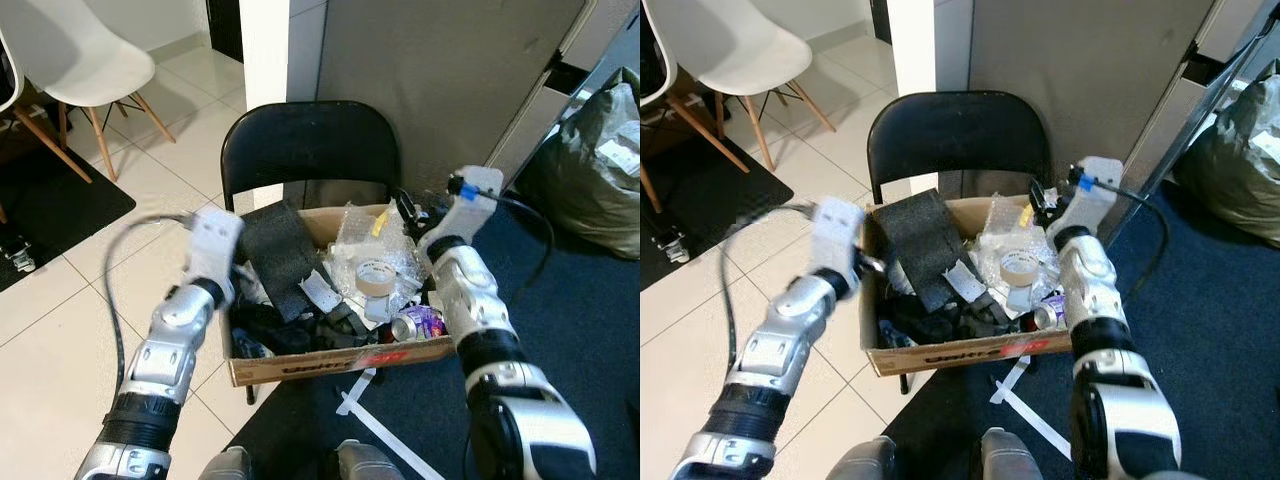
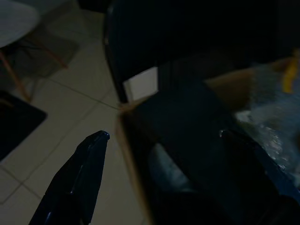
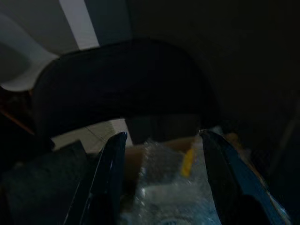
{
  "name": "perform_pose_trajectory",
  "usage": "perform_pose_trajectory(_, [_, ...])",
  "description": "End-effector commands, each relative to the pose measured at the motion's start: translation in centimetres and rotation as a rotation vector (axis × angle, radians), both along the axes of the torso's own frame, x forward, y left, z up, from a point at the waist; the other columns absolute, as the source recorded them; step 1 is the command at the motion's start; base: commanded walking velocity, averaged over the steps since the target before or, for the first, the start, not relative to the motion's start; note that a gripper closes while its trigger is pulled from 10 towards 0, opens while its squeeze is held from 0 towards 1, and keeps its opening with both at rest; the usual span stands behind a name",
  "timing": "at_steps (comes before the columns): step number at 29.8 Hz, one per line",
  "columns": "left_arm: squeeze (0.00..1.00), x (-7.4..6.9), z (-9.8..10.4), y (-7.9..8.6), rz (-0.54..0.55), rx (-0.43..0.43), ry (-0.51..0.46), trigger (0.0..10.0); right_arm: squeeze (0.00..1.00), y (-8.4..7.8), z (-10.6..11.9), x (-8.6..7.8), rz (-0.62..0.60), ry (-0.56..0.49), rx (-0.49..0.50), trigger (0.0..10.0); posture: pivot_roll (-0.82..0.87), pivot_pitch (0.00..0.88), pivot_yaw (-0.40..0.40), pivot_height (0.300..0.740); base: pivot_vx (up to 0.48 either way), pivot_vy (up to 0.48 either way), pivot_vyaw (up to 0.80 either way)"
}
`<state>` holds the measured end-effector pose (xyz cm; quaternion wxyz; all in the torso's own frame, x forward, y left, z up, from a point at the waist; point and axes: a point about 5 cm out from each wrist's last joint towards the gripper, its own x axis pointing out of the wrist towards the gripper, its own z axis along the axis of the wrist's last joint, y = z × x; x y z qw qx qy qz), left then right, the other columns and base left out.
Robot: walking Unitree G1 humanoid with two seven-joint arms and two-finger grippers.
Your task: Picking trash to rubbish bin
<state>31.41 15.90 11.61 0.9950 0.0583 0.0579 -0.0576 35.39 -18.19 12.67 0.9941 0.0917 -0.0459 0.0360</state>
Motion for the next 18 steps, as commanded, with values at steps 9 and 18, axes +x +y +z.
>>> perform_pose_trajectory(9, [0.0,-0.8,-0.2,-0.4,0.056,-0.035,-0.044,10.0,0.0,0.4,-2.0,-2.2,-0.039,-0.004,0.001,10.0,-0.04,0.035,-0.018,0.74,0.0,0.0,0.0])
perform_pose_trajectory(18, [0.0,-0.4,-0.2,-0.7,0.061,-0.032,-0.055,10.0,0.0,0.1,-2.2,-3.0,-0.067,0.002,-0.007,10.0,-0.05,0.023,-0.005,0.74,0.0,0.0,0.0])
